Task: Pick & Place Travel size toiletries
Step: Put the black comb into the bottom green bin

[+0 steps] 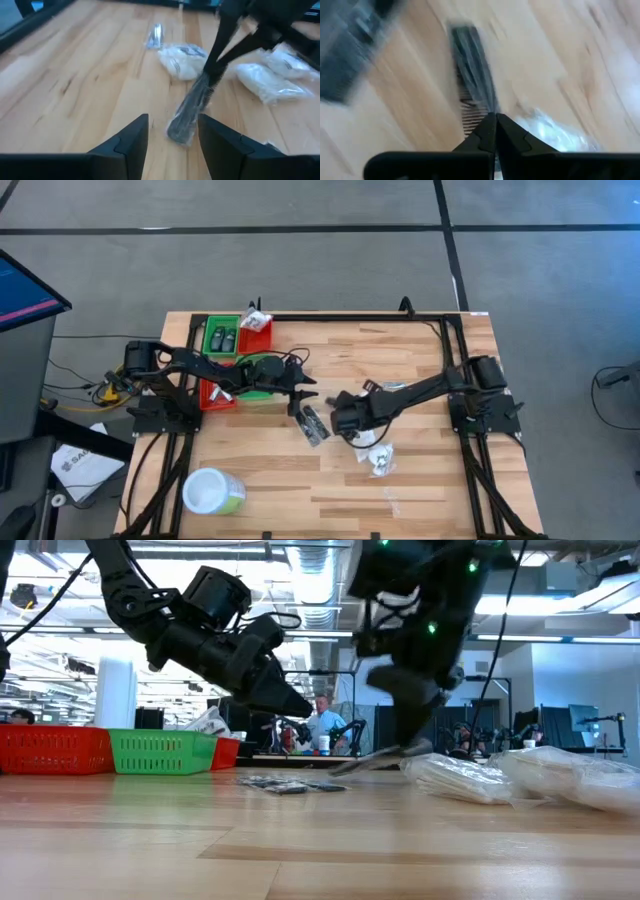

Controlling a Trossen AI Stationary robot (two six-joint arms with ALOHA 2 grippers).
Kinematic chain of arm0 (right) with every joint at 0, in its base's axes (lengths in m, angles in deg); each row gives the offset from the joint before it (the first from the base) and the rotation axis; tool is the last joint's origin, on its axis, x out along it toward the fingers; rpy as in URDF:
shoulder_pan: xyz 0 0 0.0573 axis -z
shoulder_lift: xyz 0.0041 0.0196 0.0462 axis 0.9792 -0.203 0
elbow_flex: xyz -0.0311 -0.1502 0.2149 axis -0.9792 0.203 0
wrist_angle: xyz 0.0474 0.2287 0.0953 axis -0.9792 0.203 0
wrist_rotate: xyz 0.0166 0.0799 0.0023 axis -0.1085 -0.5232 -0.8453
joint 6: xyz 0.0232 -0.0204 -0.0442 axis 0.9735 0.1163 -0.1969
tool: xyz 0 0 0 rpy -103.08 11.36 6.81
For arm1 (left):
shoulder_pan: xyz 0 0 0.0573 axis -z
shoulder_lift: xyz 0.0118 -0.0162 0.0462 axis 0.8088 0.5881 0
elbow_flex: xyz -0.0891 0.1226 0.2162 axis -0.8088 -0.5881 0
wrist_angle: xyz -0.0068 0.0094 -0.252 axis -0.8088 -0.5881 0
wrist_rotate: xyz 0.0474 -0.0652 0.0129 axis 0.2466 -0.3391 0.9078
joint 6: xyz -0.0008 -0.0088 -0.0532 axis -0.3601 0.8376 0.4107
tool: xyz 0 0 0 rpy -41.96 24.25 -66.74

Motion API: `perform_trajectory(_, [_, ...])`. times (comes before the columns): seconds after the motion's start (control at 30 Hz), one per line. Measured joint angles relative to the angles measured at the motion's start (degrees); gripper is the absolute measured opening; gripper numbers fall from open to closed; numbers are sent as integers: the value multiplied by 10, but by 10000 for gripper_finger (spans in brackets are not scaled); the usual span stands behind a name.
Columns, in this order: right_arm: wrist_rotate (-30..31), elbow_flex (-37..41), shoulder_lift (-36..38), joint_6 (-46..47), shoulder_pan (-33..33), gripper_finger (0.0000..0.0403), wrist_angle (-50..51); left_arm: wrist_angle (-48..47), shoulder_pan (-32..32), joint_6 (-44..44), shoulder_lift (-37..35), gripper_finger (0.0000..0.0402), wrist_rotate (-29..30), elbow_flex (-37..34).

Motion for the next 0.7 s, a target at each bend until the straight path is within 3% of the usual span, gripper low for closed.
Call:
perform_trajectory(0.4, [41,-2,69,-44,0,0,-11,3,10,28,2,163,-20,-9])
perform_trajectory(0.7, [-4,0,41,-55,-2,1,-12,5,27,-3,3,163,-22,-7])
